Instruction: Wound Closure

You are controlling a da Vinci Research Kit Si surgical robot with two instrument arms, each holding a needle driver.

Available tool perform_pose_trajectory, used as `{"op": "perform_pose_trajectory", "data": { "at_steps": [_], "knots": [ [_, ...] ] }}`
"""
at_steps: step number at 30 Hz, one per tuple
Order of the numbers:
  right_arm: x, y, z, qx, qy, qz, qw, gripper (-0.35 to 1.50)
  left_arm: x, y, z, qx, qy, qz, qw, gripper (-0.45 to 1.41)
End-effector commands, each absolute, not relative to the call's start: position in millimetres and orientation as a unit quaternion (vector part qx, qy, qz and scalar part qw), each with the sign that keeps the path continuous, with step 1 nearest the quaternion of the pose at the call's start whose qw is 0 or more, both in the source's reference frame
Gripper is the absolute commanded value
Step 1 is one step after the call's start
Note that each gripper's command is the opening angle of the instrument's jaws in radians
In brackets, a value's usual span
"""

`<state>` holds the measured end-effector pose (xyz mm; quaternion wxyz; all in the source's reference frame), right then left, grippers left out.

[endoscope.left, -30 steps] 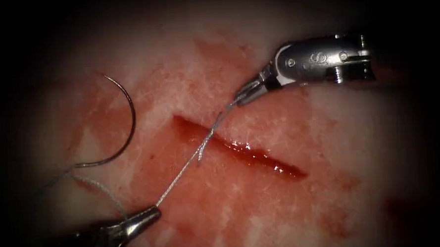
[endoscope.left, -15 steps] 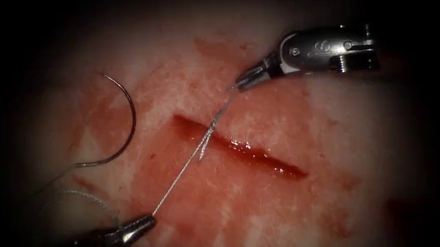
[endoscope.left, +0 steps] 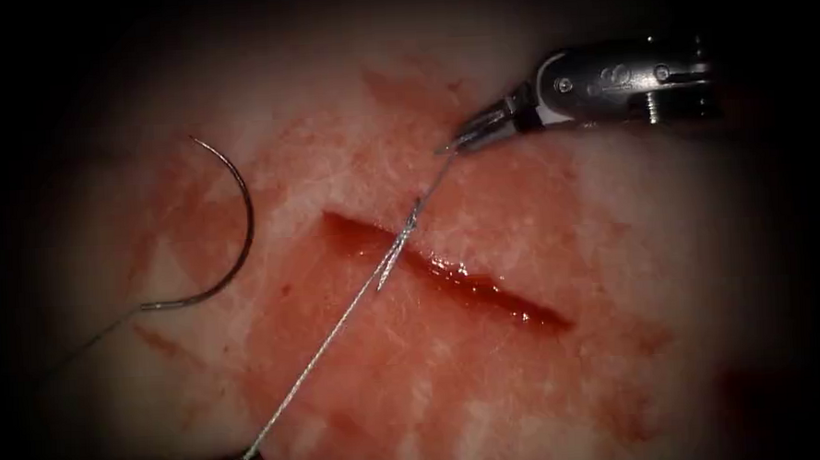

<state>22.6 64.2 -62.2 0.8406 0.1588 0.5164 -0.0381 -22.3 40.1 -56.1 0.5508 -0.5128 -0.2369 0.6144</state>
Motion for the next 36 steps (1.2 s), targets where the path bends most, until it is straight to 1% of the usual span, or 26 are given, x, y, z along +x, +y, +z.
{"op": "perform_pose_trajectory", "data": {
  "at_steps": [1, 6, 11, 12, 14, 16, 17, 19, 22, 25, 29, 33, 36],
  "knots": [
    [23.6, 63.9, -61.8, 0.16, 0.518, -0.04, 0.839, -0.35, -22.6, 39.1, -55.7, -0.511, -0.239, 0.615, 0.552, -0.35],
    [24.2, 63.1, -62.0, 0.169, 0.521, -0.045, 0.835, -0.35, -22.2, 39.5, -55.8, -0.509, -0.237, 0.617, 0.551, -0.35],
    [25.6, 61.3, -62.7, 0.168, 0.534, -0.036, 0.828, -0.35, -22.2, 40.7, -56.8, -0.509, -0.233, 0.621, 0.549, -0.35],
    [25.7, 61.1, -62.9, 0.154, 0.538, -0.022, 0.828, 0.22, -22.3, 41.0, -57.0, -0.51, -0.231, 0.621, 0.548, -0.35],
    [25.8, 61.1, -63.2, 0.123, 0.546, 0.014, 0.828, 1.16, -22.5, 41.9, -57.6, -0.516, -0.225, 0.622, 0.544, -0.35],
    [25.5, 61.1, -63.5, 0.113, 0.544, 0.031, 0.831, 1.3, -22.8, 42.5, -57.9, -0.518, -0.222, 0.625, 0.54, -0.35],
    [25.3, 61.2, -63.6, 0.112, 0.54, 0.044, 0.833, 1.33, -22.9, 42.7, -58.0, -0.518, -0.221, 0.627, 0.539, -0.35],
    [24.2, 61.8, -64.3, 0.092, 0.529, 0.1, 0.838, 1.48, -23.4, 43.5, -58.4, -0.521, -0.216, 0.631, 0.533, -0.35],
    [22.5, 62.4, -65.2, 0.072, 0.522, 0.136, 0.839, 1.48, -23.7, 44.5, -59.0, -0.521, -0.215, 0.634, 0.53, -0.35],
    [19.4, 61.6, -67.2, 0.043, 0.504, 0.183, 0.843, 1.48, -23.9, 46.4, -60.1, -0.524, -0.208, 0.638, 0.524, -0.35],
    [17.7, 59.6, -69.2, 0.03, 0.513, 0.217, 0.83, 1.48, -24.1, 48.3, -61.1, -0.527, -0.2, 0.646, 0.515, -0.35],
    [17.5, 58.5, -71.0, 0.018, 0.524, 0.248, 0.814, 1.45, -24.2, 49.9, -61.8, -0.527, -0.192, 0.655, 0.506, -0.35],
    [19.0, 57.3, -71.9, -0.004, 0.535, 0.278, 0.798, 1.4, -24.5, 51.4, -62.7, -0.527, -0.184, 0.665, 0.496, -0.35]
  ]
}}
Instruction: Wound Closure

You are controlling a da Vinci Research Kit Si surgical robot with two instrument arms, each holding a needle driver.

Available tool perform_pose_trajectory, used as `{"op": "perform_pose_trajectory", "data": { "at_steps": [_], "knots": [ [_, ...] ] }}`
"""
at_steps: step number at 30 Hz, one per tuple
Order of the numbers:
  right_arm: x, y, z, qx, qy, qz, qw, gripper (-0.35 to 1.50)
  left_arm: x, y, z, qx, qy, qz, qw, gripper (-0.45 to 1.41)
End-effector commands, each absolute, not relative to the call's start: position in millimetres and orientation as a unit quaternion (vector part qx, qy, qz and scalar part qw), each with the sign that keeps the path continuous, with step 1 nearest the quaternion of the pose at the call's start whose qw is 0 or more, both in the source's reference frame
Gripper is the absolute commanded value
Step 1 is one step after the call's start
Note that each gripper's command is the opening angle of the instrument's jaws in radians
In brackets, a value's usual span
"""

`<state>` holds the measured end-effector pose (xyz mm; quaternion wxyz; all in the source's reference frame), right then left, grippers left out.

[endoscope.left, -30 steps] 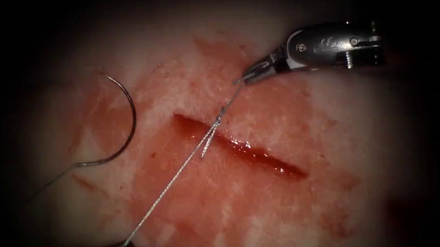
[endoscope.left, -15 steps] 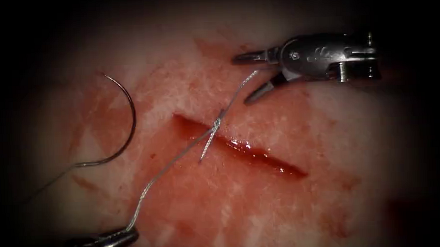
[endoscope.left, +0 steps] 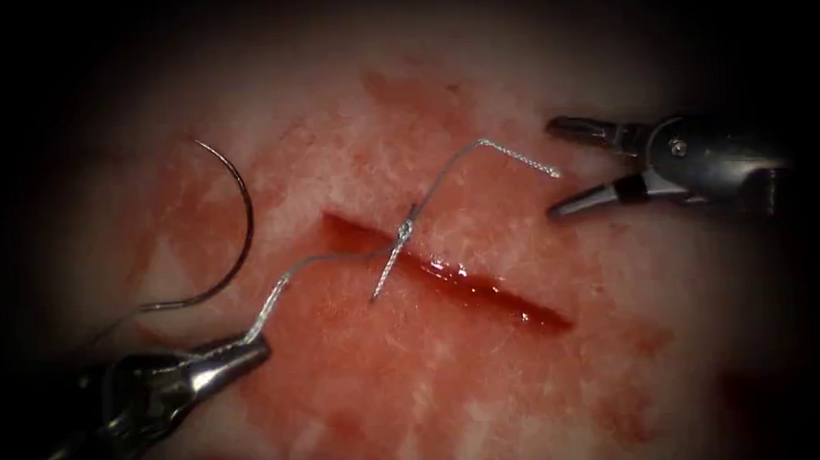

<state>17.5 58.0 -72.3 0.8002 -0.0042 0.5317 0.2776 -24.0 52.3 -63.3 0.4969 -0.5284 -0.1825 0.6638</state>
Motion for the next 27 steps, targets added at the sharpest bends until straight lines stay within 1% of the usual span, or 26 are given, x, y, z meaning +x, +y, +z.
{"op": "perform_pose_trajectory", "data": {
  "at_steps": [1, 2, 5, 6, 7, 9, 11, 13, 14, 16, 17, 20, 21, 23, 24, 27],
  "knots": [
    [20.1, 56.7, -72.1, -0.019, 0.536, 0.293, 0.791, 1.38, -24.6, 52.0, -63.1, -0.527, -0.176, 0.672, 0.49, -0.35],
    [20.7, 56.5, -72.1, -0.026, 0.537, 0.299, 0.788, 1.36, -24.6, 52.5, -63.3, -0.527, -0.171, 0.675, 0.486, -0.35],
    [22.1, 56.6, -71.9, -0.042, 0.54, 0.314, 0.78, 1.21, -24.6, 53.6, -63.9, -0.527, -0.158, 0.686, 0.476, -0.35],
    [22.1, 56.6, -71.9, -0.042, 0.54, 0.314, 0.78, 1.21, -24.6, 53.6, -63.9, -0.527, -0.158, 0.686, 0.476, -0.35],
    [23.1, 57.0, -71.6, -0.055, 0.54, 0.325, 0.775, 1.13, -24.6, 54.3, -64.2, -0.526, -0.15, 0.693, 0.47, -0.35],
    [24.1, 57.3, -71.1, -0.063, 0.54, 0.33, 0.772, 1.13, -24.6, 55.2, -64.5, -0.526, -0.145, 0.697, 0.465, -0.35],
    [25.5, 57.2, -70.2, -0.069, 0.54, 0.33, 0.771, 1.08, -24.5, 56.2, -64.7, -0.525, -0.137, 0.705, 0.457, -0.35],
    [26.9, 56.8, -69.1, -0.076, 0.542, 0.328, 0.77, 0.91, -24.5, 57.1, -64.8, -0.525, -0.134, 0.708, 0.452, -0.35],
    [27.4, 56.6, -68.5, -0.079, 0.541, 0.328, 0.77, 0.88, -24.5, 57.7, -64.9, -0.525, -0.13, 0.712, 0.447, -0.35],
    [28.2, 56.4, -67.3, -0.085, 0.538, 0.327, 0.772, 0.86, -24.4, 58.4, -65.0, -0.521, -0.128, 0.72, 0.44, -0.35],
    [29.3, 55.9, -65.6, -0.087, 0.537, 0.336, 0.769, 0.84, -24.5, 59.5, -64.8, -0.517, -0.13, 0.729, 0.43, -0.35],
    [30.6, 55.2, -64.3, -0.084, 0.536, 0.337, 0.77, 0.64, -25.1, 60.5, -64.3, -0.518, -0.144, 0.734, 0.414, -0.35],
    [30.9, 55.0, -64.1, -0.081, 0.536, 0.336, 0.77, 0.54, -25.3, 60.8, -64.1, -0.517, -0.15, 0.736, 0.411, -0.35],
    [31.6, 54.6, -63.7, -0.076, 0.539, 0.333, 0.77, 0.27, -26.0, 61.5, -63.5, -0.519, -0.162, 0.737, 0.402, -0.35],
    [31.9, 54.4, -63.5, -0.075, 0.54, 0.331, 0.771, 0.2, -26.2, 61.9, -63.3, -0.52, -0.166, 0.737, 0.398, -0.35],
    [32.4, 54.1, -63.2, -0.07, 0.542, 0.325, 0.772, 0.15, -26.9, 63.4, -62.2, -0.519, -0.177, 0.74, 0.389, -0.35]
  ]
}}
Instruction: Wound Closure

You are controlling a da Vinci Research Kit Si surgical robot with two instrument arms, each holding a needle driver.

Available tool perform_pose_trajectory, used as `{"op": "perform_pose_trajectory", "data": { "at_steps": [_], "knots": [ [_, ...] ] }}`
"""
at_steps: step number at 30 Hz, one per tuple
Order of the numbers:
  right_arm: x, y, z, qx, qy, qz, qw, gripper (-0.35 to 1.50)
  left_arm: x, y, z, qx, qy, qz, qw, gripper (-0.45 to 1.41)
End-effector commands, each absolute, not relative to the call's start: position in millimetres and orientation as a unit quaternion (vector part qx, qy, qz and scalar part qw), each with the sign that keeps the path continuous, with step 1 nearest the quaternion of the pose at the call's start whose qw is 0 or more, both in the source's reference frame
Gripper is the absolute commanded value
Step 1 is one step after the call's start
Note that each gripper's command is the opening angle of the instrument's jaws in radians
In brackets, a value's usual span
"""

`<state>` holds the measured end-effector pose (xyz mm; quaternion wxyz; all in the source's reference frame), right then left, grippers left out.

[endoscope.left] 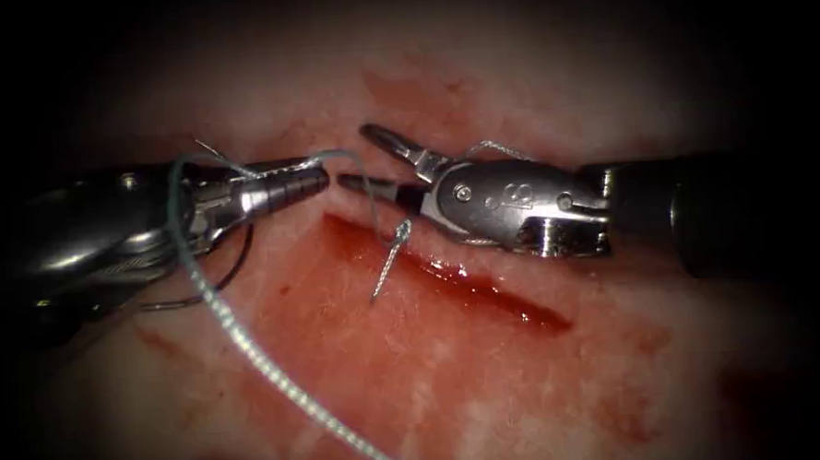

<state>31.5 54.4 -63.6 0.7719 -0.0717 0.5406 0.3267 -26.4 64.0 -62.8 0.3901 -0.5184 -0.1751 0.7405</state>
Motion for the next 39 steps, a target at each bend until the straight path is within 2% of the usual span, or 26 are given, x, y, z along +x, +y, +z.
{"op": "perform_pose_trajectory", "data": {
  "at_steps": [1, 9, 30, 34, 39],
  "knots": [
    [32.6, 54.1, -63.1, -0.069, 0.544, 0.323, 0.772, 0.14, -27.3, 64.0, -61.7, -0.52, -0.179, 0.74, 0.386, -0.35],
    [32.5, 52.6, -63.6, -0.047, 0.565, 0.3, 0.767, -0.08, -30.0, 68.5, -55.1, -0.511, -0.209, 0.761, 0.34, -0.35],
    [28.7, 51.2, -65.0, -0.095, 0.621, 0.365, 0.687, -0.16, -30.0, 66.3, -45.7, -0.48, -0.257, 0.789, 0.285, -0.35],
    [27.9, 51.1, -64.9, -0.092, 0.632, 0.389, 0.664, -0.16, -30.1, 65.6, -44.6, -0.478, -0.26, 0.79, 0.283, -0.35],
    [27.2, 50.7, -64.2, -0.08, 0.628, 0.441, 0.636, 0.09, -30.1, 64.0, -42.1, -0.472, -0.266, 0.789, 0.29, -0.35]
  ]
}}
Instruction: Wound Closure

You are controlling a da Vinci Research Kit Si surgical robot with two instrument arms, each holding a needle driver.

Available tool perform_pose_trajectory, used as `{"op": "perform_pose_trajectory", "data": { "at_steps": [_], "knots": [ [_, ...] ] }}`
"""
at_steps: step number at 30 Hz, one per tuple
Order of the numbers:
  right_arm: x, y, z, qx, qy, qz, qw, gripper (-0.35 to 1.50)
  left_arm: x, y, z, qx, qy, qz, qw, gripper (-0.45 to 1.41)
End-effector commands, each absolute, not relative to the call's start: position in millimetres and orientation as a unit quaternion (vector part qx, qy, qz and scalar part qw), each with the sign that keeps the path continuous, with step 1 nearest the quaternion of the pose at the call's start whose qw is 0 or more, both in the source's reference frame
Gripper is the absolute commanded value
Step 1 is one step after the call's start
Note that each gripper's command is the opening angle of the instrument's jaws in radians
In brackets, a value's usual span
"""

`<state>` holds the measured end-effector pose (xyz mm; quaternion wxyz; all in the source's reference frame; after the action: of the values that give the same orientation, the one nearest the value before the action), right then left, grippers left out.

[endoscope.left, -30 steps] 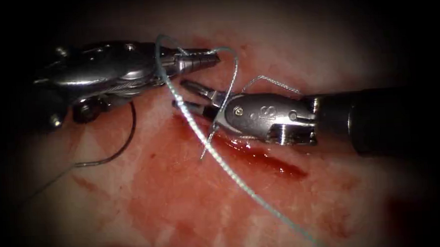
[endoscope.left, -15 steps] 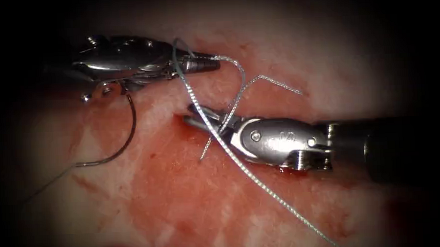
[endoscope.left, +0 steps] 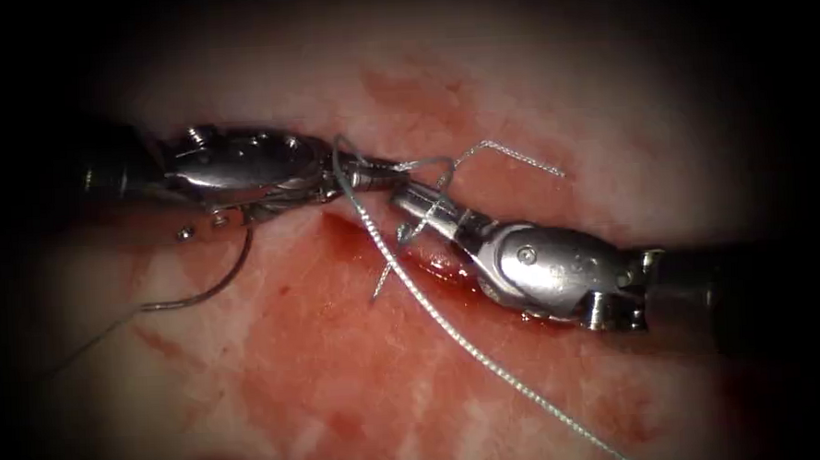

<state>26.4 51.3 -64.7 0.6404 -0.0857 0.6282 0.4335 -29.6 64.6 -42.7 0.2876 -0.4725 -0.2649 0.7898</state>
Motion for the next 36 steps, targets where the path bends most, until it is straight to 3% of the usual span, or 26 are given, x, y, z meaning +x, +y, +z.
{"op": "perform_pose_trajectory", "data": {
  "at_steps": [1, 7, 10, 14, 16, 18, 25, 28, 36],
  "knots": [
    [27.2, 50.6, -64.1, -0.076, 0.629, 0.452, 0.628, 0.1, -30.1, 63.7, -41.9, -0.472, -0.267, 0.789, 0.291, -0.35],
    [27.4, 50.5, -63.2, -0.055, 0.62, 0.531, 0.574, 0.34, -30.7, 61.6, -41.8, -0.471, -0.276, 0.786, 0.29, -0.35],
    [27.7, 50.5, -62.7, -0.057, 0.614, 0.554, 0.559, 0.59, -31.0, 61.4, -42.8, -0.476, -0.28, 0.781, 0.291, -0.35],
    [27.7, 50.6, -62.2, -0.057, 0.608, 0.571, 0.549, 0.79, -31.2, 62.2, -45.4, -0.492, -0.285, 0.766, 0.299, -0.35],
    [27.7, 50.5, -62.2, -0.061, 0.593, 0.579, 0.556, 1.01, -31.4, 62.9, -46.8, -0.5, -0.279, 0.762, 0.302, -0.35],
    [27.7, 50.3, -62.3, -0.058, 0.575, 0.589, 0.565, 1.08, -31.5, 63.3, -47.6, -0.506, -0.275, 0.76, 0.303, -0.35],
    [26.4, 49.1, -63.0, -0.045, 0.531, 0.648, 0.544, 1.01, -32.3, 63.4, -49.5, -0.512, -0.263, 0.763, 0.296, -0.35],
    [25.0, 49.2, -62.7, 0.003, 0.508, 0.713, 0.483, 0.78, -32.1, 63.3, -49.5, -0.505, -0.253, 0.771, 0.293, -0.35],
    [24.8, 49.1, -62.4, 0.117, 0.456, 0.794, 0.385, 0.81, -31.9, 64.0, -49.3, -0.504, -0.247, 0.772, 0.298, -0.35]
  ]
}}
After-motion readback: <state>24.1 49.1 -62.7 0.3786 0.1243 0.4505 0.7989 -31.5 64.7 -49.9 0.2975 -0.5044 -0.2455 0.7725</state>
